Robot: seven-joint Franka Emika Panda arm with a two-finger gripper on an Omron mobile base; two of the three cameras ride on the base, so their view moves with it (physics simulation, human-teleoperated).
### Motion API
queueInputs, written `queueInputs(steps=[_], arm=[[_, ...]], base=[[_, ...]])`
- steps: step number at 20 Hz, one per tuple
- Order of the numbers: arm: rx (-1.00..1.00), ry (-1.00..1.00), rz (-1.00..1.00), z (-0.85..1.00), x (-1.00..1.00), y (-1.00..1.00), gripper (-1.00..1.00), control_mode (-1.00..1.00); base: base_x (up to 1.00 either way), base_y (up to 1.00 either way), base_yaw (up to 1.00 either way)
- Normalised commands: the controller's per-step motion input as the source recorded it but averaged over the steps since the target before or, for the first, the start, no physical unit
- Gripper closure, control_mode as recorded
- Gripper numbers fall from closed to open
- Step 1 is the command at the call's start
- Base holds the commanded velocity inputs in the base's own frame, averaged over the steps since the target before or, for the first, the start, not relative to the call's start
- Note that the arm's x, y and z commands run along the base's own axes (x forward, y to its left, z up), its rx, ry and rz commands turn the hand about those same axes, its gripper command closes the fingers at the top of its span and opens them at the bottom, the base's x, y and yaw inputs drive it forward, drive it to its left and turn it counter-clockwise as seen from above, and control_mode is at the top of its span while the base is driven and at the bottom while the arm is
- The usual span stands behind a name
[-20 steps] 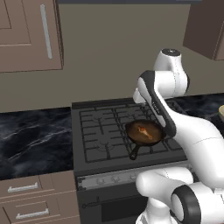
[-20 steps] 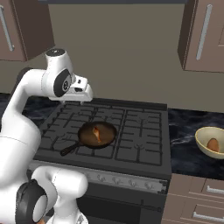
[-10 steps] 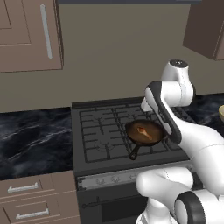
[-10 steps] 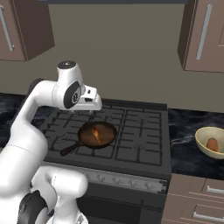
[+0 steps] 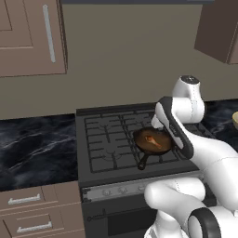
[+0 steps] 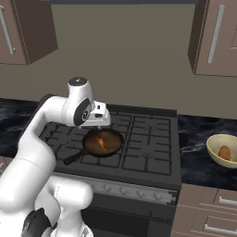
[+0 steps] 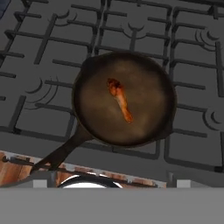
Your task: Place the chicken drumstick on the plate and place the potato on the same plate.
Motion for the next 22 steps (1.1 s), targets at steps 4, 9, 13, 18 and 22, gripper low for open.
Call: queueInputs(steps=[4,9,13,18,22], arm=[[0.0,0.0,0.11,-0.45,0.17,-0.02,-1.0,-1.0],[0.0,0.0,0.1,-0.45,0.22,0.0,-1.0,-1.0],[0.0,0.04,0.04,-0.35,0.24,0.0,-1.0,-1.0],[0.0,0.05,0.0,-0.31,0.27,0.0,-1.0,-1.0],[0.0,0.06,0.0,-0.21,0.32,0.0,-1.0,-1.0]], base=[[0.0,0.0,0.0],[0.0,0.0,0.0],[0.0,0.0,0.0],[0.0,0.0,0.0],[0.0,0.0,0.0]])
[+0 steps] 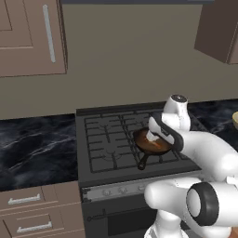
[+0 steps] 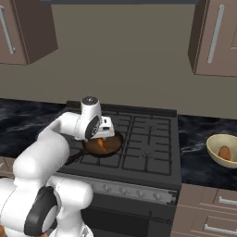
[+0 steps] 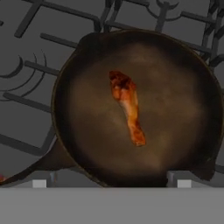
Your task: Place the chicken drumstick on the plate and place the potato on the same plate.
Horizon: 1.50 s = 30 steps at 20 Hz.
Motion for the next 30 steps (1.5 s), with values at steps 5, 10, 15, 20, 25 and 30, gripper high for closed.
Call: queueInputs(steps=[5,10,15,20,25,30], arm=[[0.0,0.04,0.0,-0.16,0.38,0.0,-1.0,-1.0],[0.0,0.03,0.0,-0.23,0.37,0.0,-1.0,-1.0],[-0.01,0.02,0.0,-0.32,0.25,0.0,-1.0,-1.0],[0.0,0.01,0.0,-0.29,0.24,0.0,-1.0,-1.0],[0.0,0.03,0.0,-0.21,0.15,0.01,-1.0,-1.0],[-0.01,0.05,0.0,-0.24,0.17,0.07,-1.0,-1.0]], base=[[0.0,0.0,0.0],[0.0,0.0,0.0],[0.0,0.0,0.0],[0.0,0.0,0.0],[0.0,0.0,0.0],[0.0,0.0,0.0]])
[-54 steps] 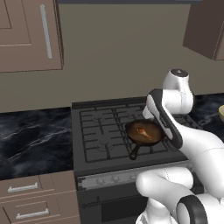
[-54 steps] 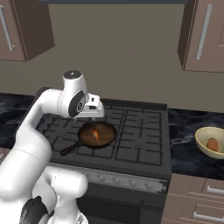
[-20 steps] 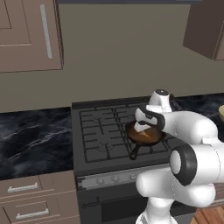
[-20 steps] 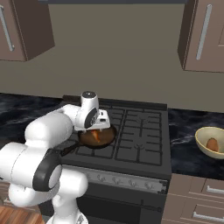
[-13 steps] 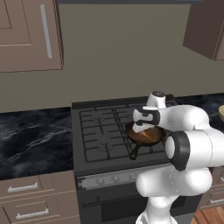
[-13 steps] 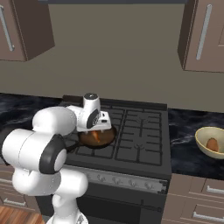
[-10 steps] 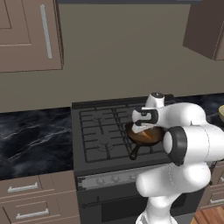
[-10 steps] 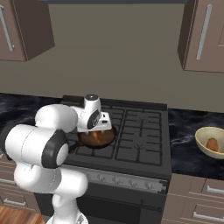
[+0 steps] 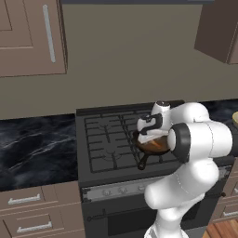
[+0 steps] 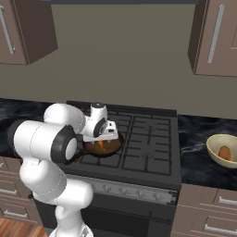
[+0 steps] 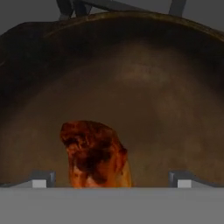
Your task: Place the chicken drumstick on the plate and place the potato on the same plate.
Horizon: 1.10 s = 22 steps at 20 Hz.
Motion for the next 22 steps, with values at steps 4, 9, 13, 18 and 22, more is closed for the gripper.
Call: queueInputs(steps=[4,9,13,18,22], arm=[[-0.04,0.04,0.0,-0.33,0.2,0.12,-1.0,-1.0],[-0.05,0.05,0.0,-0.36,0.24,0.17,1.0,-1.0],[-0.01,0.03,0.03,-0.49,0.05,0.01,1.0,-1.0],[0.0,0.01,0.04,-0.47,0.0,0.04,1.0,-1.0],[0.0,-0.05,0.14,-0.19,0.0,0.12,1.0,-1.0]], base=[[0.0,0.0,0.0],[0.0,0.0,0.0],[0.0,0.0,0.0],[0.0,0.0,0.0],[0.0,0.0,0.0]])
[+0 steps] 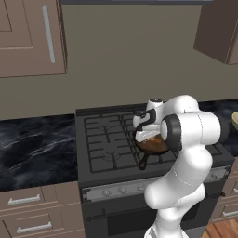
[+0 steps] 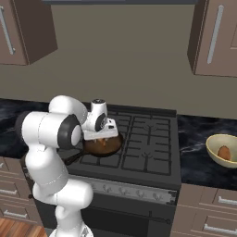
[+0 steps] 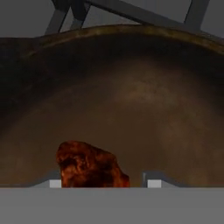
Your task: Place the chicken drumstick on the plate and place the potato on the same plate.
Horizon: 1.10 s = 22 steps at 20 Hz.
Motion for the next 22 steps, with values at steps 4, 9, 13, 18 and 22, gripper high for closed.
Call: queueInputs(steps=[4,9,13,18,22], arm=[[0.02,-0.1,0.14,0.0,0.0,0.18,1.0,-1.0],[0.0,0.0,0.07,0.0,-0.01,0.16,1.0,-1.0],[0.02,0.0,0.01,0.25,-0.37,0.0,1.0,-1.0],[0.04,0.0,-0.04,0.69,-0.47,-0.2,1.0,-1.0],[0.04,-0.07,-0.12,0.7,-0.49,-0.21,1.0,-1.0]], base=[[0.0,0.0,0.0],[0.0,0.0,0.0],[0.0,0.0,0.0],[0.0,0.0,0.0],[0.0,0.0,0.0]])
